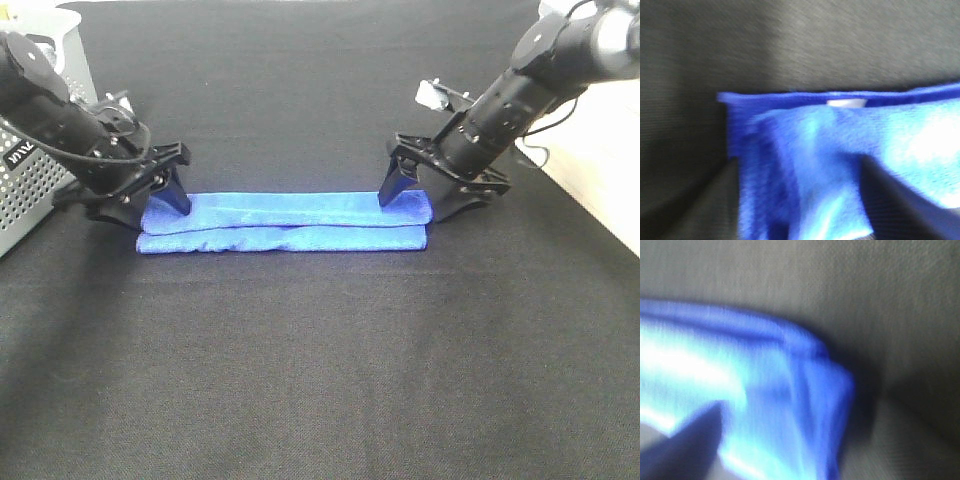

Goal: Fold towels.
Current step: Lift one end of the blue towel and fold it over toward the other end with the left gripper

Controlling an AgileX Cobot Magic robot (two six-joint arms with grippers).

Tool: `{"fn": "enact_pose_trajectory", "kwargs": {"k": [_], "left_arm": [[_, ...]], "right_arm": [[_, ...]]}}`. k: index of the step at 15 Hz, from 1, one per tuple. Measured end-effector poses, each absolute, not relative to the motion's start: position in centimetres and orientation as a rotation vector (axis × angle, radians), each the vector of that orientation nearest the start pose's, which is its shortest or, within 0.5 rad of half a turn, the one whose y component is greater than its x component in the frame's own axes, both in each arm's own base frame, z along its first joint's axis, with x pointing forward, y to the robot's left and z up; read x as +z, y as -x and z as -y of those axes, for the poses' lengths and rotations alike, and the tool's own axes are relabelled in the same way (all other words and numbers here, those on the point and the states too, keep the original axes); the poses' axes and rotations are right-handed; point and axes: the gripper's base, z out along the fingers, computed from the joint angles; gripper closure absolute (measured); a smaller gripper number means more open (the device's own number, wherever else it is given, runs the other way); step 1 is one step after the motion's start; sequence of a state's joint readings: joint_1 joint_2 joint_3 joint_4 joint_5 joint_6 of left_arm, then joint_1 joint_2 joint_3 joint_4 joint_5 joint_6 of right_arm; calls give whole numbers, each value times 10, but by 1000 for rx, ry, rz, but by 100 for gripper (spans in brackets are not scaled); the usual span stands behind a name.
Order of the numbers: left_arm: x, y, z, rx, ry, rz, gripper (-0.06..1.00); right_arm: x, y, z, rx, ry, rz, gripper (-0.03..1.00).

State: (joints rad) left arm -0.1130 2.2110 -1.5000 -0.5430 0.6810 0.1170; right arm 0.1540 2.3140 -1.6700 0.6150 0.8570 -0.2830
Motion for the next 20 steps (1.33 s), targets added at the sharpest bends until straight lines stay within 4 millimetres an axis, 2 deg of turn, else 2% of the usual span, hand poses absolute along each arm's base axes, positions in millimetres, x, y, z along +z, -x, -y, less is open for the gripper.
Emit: {"fn": "enact_pose_trajectory", "kwargs": {"k": [2, 3, 7, 10, 11, 12, 14, 15, 18, 20], "left_arm": [[128, -438, 75, -491, 233, -2821, 24], [126, -437, 74, -470, 242, -2839, 24], [105, -437, 77, -540, 343, -2883, 24], [98, -438, 84, -595, 324, -2871, 24], [98, -439, 88, -601, 312, -2855, 28], [96, -440, 92, -604, 307, -2847, 39], [91, -440, 94, -614, 325, -2846, 78], [92, -440, 94, -615, 326, -2845, 86], [100, -438, 90, -547, 277, -2862, 86], [126, -435, 83, -426, 225, -2861, 86]], "right_arm": [[128, -450, -103, 708, 114, -2884, 6], [133, -449, -102, 699, 129, -2884, 6], [135, -448, -98, 693, 136, -2899, 6], [134, -448, -96, 671, 146, -2901, 5], [134, -448, -96, 665, 149, -2900, 5], [134, -448, -96, 663, 149, -2900, 5], [134, -449, -96, 659, 151, -2899, 5], [134, -449, -96, 654, 153, -2898, 5], [134, -449, -95, 644, 157, -2897, 5], [134, -449, -95, 640, 160, -2898, 5]]}}
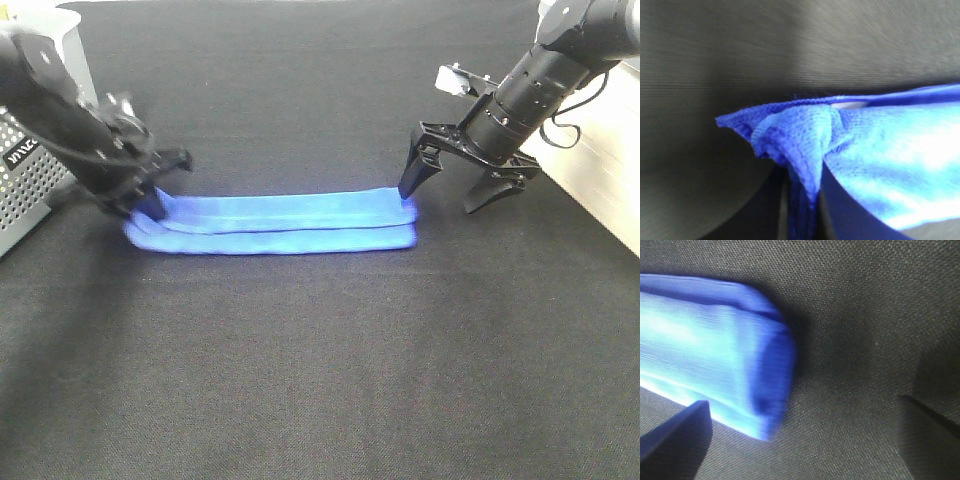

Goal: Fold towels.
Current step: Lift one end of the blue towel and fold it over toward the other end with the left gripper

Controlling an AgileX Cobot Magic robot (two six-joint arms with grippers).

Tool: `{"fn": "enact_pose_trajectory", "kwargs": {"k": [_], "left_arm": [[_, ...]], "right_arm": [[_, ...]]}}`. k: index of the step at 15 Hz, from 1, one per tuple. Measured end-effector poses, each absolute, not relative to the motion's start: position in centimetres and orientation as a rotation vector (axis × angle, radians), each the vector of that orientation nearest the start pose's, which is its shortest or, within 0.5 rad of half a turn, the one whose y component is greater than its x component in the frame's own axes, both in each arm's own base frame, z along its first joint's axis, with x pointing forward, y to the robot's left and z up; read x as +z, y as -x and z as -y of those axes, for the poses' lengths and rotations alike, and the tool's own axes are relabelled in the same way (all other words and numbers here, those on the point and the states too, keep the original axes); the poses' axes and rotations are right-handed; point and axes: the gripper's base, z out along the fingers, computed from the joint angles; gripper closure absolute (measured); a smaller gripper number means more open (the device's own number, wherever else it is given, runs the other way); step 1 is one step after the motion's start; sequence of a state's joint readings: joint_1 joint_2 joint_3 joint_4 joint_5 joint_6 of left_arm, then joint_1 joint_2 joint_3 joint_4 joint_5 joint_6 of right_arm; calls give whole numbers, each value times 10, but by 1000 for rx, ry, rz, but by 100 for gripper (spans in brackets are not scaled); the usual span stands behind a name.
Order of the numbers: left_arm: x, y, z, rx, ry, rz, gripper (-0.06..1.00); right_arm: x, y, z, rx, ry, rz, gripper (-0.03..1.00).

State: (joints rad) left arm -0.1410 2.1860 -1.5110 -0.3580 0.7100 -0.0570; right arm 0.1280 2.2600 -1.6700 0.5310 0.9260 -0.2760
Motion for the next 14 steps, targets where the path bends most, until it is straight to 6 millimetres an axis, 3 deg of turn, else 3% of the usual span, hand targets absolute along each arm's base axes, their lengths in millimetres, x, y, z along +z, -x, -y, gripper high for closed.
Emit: {"fn": "enact_pose_trajectory", "kwargs": {"k": [4, 5, 7, 11, 14], "left_arm": [[193, -425, 73, -272, 206, -2820, 86], [206, -423, 79, -273, 191, -2821, 86], [223, -417, 121, -350, 106, -2824, 86], [220, -413, 203, -545, 28, -2785, 86], [186, -425, 250, -635, 53, -2806, 86]], "right_arm": [[133, -448, -95, 646, 137, -2909, 5], [133, -448, -95, 647, 138, -2911, 5], [133, -447, -95, 652, 141, -2919, 5], [133, -446, -95, 659, 147, -2933, 5], [133, -445, -96, 667, 144, -2943, 5]]}}
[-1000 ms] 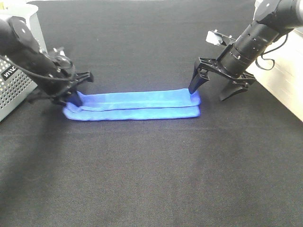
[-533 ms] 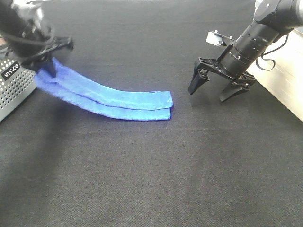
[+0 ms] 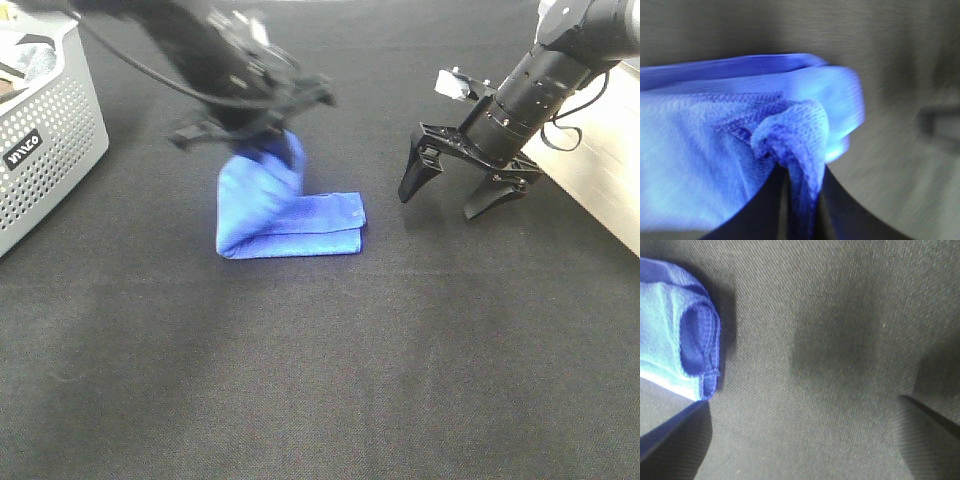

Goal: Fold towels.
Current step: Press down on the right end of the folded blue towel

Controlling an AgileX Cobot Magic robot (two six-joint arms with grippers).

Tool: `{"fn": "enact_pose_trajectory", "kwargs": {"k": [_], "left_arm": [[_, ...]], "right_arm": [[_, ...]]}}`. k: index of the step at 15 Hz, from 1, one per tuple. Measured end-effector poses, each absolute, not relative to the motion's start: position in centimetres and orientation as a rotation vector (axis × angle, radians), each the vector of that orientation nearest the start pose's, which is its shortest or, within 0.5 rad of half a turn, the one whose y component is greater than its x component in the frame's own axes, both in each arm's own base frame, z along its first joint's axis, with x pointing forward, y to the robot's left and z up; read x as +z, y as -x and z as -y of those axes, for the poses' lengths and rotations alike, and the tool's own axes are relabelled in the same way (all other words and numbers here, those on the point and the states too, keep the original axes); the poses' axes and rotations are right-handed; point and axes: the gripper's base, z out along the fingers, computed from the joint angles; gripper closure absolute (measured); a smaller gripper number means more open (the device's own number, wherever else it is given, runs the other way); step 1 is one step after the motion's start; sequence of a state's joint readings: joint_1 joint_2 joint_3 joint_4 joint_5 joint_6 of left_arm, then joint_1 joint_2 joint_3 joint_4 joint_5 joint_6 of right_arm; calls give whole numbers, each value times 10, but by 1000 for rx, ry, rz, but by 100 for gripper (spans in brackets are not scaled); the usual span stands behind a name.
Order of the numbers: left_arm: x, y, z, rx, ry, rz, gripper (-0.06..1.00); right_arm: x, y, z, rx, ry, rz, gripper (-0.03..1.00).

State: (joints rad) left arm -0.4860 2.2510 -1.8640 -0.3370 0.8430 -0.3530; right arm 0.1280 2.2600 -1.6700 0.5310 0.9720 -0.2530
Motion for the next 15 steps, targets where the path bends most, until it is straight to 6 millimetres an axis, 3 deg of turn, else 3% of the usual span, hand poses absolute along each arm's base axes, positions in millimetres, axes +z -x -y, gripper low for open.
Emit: {"fn": "enact_pose_trajectory", "kwargs": {"k": [2, 5, 8, 10, 11, 12, 13, 14, 15], "left_arm": [[170, -431, 272, -701, 88, -2816, 78], [170, -431, 291, -846, 152, -2795, 39], [174, -434, 289, -850, 117, -2788, 28], [181, -437, 282, -831, 77, -2779, 28], [201, -446, 258, -760, 30, -2735, 28], [201, -446, 258, -760, 30, -2735, 28], [210, -452, 242, -712, 37, -2716, 28], [221, -465, 208, -650, 89, -2694, 28], [221, -465, 208, -650, 89, -2694, 28]], "right_arm": [[133, -444, -96, 673, 149, -2954, 5], [133, -443, -96, 677, 153, -2962, 5], [134, -442, -98, 714, 140, -2968, 5], [136, -442, -99, 736, 129, -2961, 5], [152, -442, -103, 805, 113, -2908, 5], [152, -442, -103, 805, 113, -2908, 5], [160, -442, -106, 870, 107, -2872, 5], [169, -441, -118, 1095, 75, -2794, 5], [169, -441, -118, 1095, 75, -2794, 5]]}}
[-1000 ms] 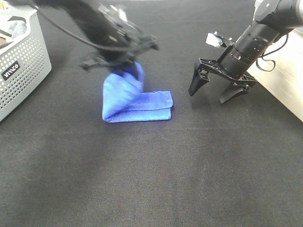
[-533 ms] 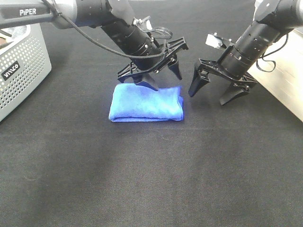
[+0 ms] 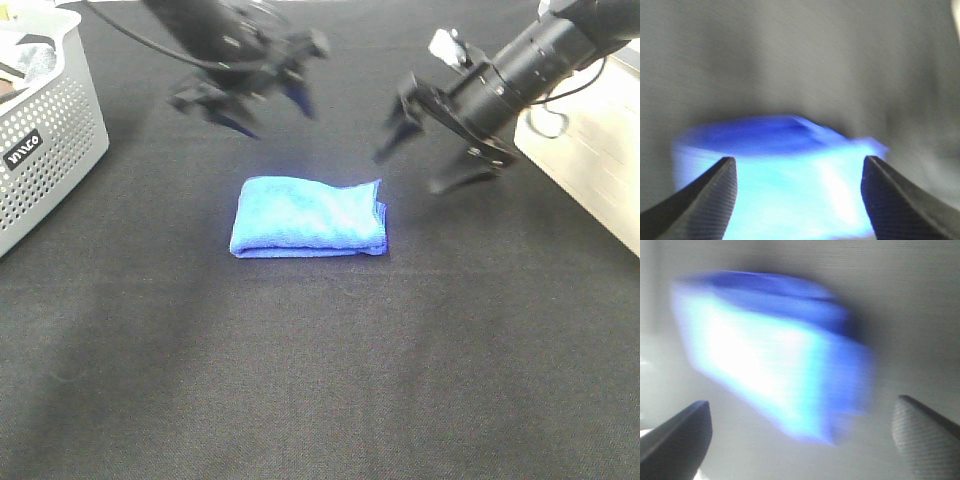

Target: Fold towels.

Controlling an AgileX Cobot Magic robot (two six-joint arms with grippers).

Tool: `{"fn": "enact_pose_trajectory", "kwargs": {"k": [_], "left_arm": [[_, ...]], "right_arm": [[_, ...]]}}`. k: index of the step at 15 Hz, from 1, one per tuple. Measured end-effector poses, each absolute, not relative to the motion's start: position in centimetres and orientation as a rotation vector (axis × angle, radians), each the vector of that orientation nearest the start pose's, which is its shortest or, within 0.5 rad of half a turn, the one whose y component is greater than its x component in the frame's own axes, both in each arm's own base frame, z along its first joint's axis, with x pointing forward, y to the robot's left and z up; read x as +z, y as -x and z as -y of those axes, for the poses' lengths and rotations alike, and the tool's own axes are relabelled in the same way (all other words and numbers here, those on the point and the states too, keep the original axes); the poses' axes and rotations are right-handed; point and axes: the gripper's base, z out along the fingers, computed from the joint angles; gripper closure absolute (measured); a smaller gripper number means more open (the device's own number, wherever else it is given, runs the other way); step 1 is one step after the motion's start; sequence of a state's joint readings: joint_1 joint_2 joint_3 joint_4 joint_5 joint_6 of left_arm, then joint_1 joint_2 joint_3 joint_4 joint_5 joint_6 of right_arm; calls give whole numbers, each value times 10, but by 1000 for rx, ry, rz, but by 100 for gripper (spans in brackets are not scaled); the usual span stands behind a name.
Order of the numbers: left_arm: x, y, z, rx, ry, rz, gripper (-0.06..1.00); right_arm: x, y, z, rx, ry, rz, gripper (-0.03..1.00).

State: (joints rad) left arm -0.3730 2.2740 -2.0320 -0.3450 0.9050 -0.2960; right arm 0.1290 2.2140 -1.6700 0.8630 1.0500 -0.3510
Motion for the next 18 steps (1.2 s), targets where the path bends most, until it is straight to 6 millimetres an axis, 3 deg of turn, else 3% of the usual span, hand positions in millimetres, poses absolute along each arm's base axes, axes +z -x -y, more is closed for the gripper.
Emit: {"fn": "enact_pose_trajectory", "kwargs": {"k": [2, 4, 6, 9, 12, 15, 18], "left_arm": [[220, -478, 168, -603, 185, -2697, 28], [220, -485, 148, -591, 242, -2686, 28], [220, -487, 140, -586, 263, -2684, 28], [220, -487, 139, -585, 264, -2684, 28], [220, -487, 139, -584, 263, -2693, 27], [222, -482, 139, -571, 208, -2736, 27], [248, -467, 135, -529, 124, -2773, 27]], "right_arm": [[180, -441, -138, 1305, 105, -2663, 5], [180, -436, -167, 1401, 193, -2600, 5], [164, -433, -191, 1513, 220, -2557, 5], [108, -442, -185, 1596, 81, -2577, 5], [86, -446, -172, 1597, 28, -2592, 5], [96, -446, -167, 1679, 65, -2551, 5], [148, -441, -156, 1644, 209, -2520, 5]]}}
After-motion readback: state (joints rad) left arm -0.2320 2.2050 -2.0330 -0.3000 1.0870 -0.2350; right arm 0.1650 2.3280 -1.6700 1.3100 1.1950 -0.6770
